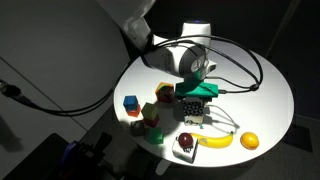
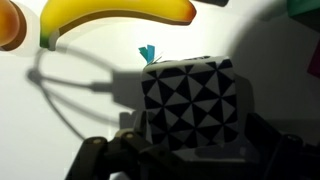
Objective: Put the middle square plush toy on top of the square plush toy on the left
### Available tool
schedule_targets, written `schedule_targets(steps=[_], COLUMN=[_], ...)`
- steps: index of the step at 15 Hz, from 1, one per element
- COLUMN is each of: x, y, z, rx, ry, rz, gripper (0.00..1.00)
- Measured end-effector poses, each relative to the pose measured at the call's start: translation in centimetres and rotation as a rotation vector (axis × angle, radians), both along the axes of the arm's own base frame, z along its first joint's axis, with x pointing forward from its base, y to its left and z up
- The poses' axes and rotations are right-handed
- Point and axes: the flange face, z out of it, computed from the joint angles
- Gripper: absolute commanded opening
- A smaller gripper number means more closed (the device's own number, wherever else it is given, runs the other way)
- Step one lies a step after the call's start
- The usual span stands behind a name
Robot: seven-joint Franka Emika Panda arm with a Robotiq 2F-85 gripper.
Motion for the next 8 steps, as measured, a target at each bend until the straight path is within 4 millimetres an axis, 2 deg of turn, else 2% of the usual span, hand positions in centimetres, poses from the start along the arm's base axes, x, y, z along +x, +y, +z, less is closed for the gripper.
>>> schedule_targets(steps=[2,3,4,8], x=[-0.14,-0.21,-0.25,-0.07], y=[0.04,0.06,0.07,-0.17], z=[-0.47,-0.69,-0.87,-0.89], rx=[-0.001,-0.002,-0.003,-0.011], ry=[0.005,0.008,0.010,0.008], rz=[0.004,0.007,0.011,0.018], gripper=[1.00,0.75,0.74,0.42])
